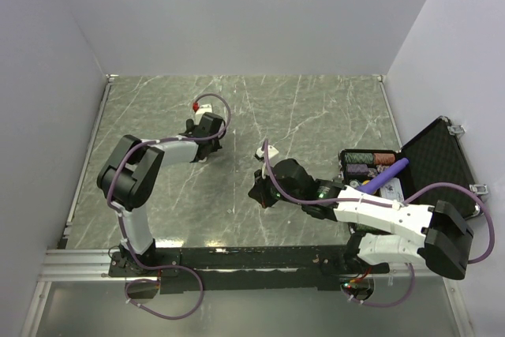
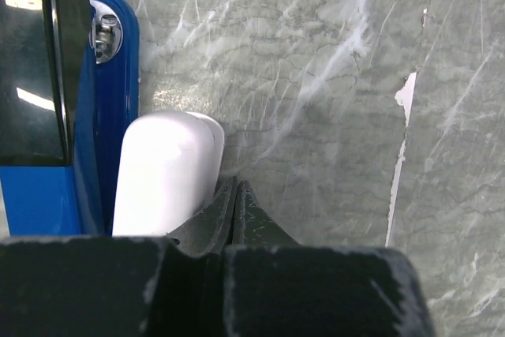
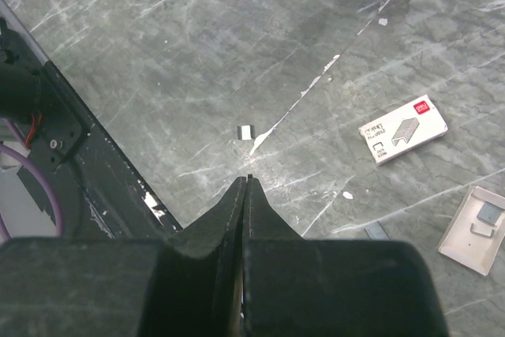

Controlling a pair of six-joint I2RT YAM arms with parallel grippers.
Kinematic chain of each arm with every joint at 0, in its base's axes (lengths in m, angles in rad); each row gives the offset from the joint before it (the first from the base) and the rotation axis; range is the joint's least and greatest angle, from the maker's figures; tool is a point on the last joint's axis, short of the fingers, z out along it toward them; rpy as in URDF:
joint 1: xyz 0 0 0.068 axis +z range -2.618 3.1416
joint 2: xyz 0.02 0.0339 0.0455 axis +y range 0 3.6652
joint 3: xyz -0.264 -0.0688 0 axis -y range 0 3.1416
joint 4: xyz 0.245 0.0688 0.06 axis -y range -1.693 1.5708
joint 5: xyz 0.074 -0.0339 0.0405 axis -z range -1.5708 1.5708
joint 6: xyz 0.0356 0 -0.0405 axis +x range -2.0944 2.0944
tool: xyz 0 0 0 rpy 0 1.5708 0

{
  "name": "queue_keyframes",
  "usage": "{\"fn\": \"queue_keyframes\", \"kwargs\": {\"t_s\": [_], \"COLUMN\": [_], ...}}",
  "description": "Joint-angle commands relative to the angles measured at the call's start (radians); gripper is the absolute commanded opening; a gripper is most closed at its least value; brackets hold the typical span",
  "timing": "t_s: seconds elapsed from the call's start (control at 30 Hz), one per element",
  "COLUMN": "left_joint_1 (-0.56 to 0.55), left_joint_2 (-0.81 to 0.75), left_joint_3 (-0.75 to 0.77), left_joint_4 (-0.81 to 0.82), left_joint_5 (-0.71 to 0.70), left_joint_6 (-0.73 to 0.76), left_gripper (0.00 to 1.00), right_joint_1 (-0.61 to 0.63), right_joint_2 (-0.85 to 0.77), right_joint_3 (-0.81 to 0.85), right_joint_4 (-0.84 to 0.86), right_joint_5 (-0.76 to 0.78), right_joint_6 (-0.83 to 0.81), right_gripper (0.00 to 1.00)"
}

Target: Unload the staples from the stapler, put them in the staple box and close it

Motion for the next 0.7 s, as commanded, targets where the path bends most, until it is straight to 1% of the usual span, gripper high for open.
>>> {"fn": "queue_keyframes", "kwargs": {"t_s": [0.0,0.2,0.23,0.3,0.37,0.47,0.53,0.6,0.67], "left_joint_1": [0.001,-0.002,-0.004,-0.004,-0.006,-0.012,-0.025,-0.045,-0.071], "left_joint_2": [-0.048,-0.077,-0.086,-0.103,-0.115,-0.138,-0.158,-0.18,-0.197], "left_joint_3": [0.016,0.041,0.039,0.044,0.05,0.054,0.057,0.065,0.076], "left_joint_4": [-0.037,-0.04,-0.035,-0.035,-0.043,-0.043,-0.05,-0.061,-0.084], "left_joint_5": [0.031,0.074,0.083,0.101,0.115,0.143,0.155,0.167,0.158], "left_joint_6": [-0.001,-0.005,-0.007,-0.008,-0.017,-0.027,-0.03,-0.033,-0.031], "left_gripper": [0.0,0.01,0.01,0.06,0.08,0.11,0.15,0.19,0.25], "right_joint_1": [0.005,0.006,0.005,0.006,0.005,0.005,0.005,0.005,0.005], "right_joint_2": [-0.01,-0.016,-0.019,-0.028,-0.037,-0.052,-0.066,-0.088,-0.103], "right_joint_3": [0.008,0.018,0.02,0.023,0.023,0.029,0.028,0.023,0.02], "right_joint_4": [0.025,0.011,0.004,-0.001,-0.012,-0.035,-0.048,-0.061,-0.073], "right_joint_5": [0.002,0.013,0.019,0.026,0.025,0.062,0.077,0.1,0.123], "right_joint_6": [0.009,0.005,0.003,-0.001,-0.006,-0.013,-0.017,-0.02,-0.024], "right_gripper": [0.0,0.0,0.0,0.01,0.03,0.07,0.1,0.16,0.23]}}
